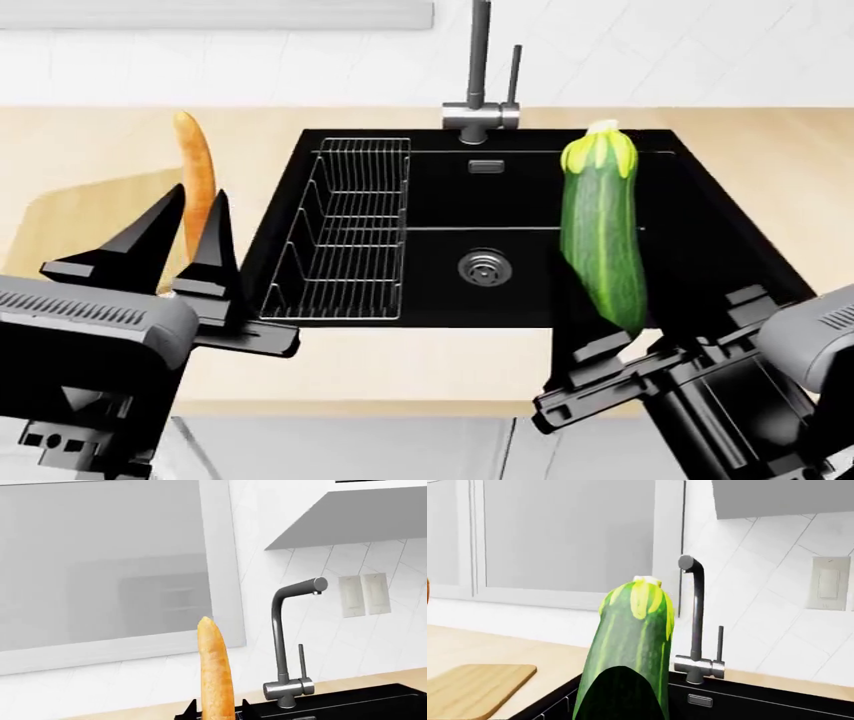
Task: Pick the vegetables from the sink and place them on the cutting board.
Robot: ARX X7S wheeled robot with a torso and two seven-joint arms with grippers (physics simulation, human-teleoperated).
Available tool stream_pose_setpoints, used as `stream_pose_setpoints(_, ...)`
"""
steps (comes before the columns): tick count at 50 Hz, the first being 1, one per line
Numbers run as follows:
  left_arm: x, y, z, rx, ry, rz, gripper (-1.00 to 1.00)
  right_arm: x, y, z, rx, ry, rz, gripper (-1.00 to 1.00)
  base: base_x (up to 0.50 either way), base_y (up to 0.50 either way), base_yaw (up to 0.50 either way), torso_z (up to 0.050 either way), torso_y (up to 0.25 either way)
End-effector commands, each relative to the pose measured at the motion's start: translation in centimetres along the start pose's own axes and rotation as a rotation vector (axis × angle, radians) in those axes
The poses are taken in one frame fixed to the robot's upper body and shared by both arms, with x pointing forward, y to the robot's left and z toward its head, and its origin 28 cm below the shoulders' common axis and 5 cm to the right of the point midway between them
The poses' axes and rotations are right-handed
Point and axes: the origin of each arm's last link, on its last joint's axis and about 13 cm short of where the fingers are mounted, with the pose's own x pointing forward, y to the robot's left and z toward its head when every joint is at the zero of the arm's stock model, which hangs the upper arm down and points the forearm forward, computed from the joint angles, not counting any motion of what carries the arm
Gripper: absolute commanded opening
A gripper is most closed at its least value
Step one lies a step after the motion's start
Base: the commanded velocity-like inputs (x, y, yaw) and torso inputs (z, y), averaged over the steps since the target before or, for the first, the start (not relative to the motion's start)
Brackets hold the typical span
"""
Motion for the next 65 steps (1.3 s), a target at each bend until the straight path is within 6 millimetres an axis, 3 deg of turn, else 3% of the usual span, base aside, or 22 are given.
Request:
stream_pose_setpoints(1,-0.1,0.0,0.2,-0.006,-0.01,0.001,-1.0,0.0,0.2,0.0,-0.028,-0.013,0.004,-1.0,0.07,0.5,0.0,0.0,0.0)
stream_pose_setpoints(55,-0.1,-0.2,0.4,-0.018,0.029,0.007,-1.0,0.1,0.8,-0.2,-0.054,-0.002,0.035,-1.0,0.12,0.5,0.0,0.0,0.001)
stream_pose_setpoints(59,0.8,-0.8,0.8,-0.03,0.08,-0.002,-1.0,0.5,0.5,-0.5,-0.035,0.016,0.028,-1.0,0.0,0.0,0.0,0.0,0.0)
stream_pose_setpoints(65,5.3,-2.0,1.3,-0.104,0.289,-0.083,-1.0,0.4,0.3,-0.5,-0.01,0.026,0.011,-1.0,0.0,0.0,0.0,0.0,0.0)
